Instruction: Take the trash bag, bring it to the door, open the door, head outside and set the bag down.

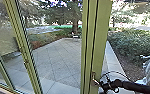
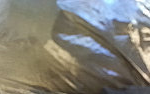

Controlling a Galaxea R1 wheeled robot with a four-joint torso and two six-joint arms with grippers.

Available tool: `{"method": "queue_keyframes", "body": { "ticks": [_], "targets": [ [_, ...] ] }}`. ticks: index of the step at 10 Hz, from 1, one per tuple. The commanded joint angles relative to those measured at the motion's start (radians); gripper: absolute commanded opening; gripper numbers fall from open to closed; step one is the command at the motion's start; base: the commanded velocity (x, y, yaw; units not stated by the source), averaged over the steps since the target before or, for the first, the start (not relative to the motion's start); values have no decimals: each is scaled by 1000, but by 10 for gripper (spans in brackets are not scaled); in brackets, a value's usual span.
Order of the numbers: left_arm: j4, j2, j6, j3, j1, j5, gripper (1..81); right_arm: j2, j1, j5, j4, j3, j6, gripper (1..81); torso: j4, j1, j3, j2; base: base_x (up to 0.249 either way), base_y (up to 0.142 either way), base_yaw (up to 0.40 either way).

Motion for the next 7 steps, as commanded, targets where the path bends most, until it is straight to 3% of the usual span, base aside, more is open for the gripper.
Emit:
{"method": "queue_keyframes", "body": {
  "ticks": [1,6,7],
  "targets": [
    [-6,-18,3,5,-31,65,10,32,0,-89,-71,-4,25,811,0,0,0,0,0,0,0],
    [-9,-23,3,-3,-20,66,10,51,-33,-50,-148,-44,25,811,0,0,0,0,0,0,0],
    [-9,-23,3,-3,-20,68,10,51,-31,-49,-148,-46,25,811,0,0,-36,0,0,0,0]
  ]
}}
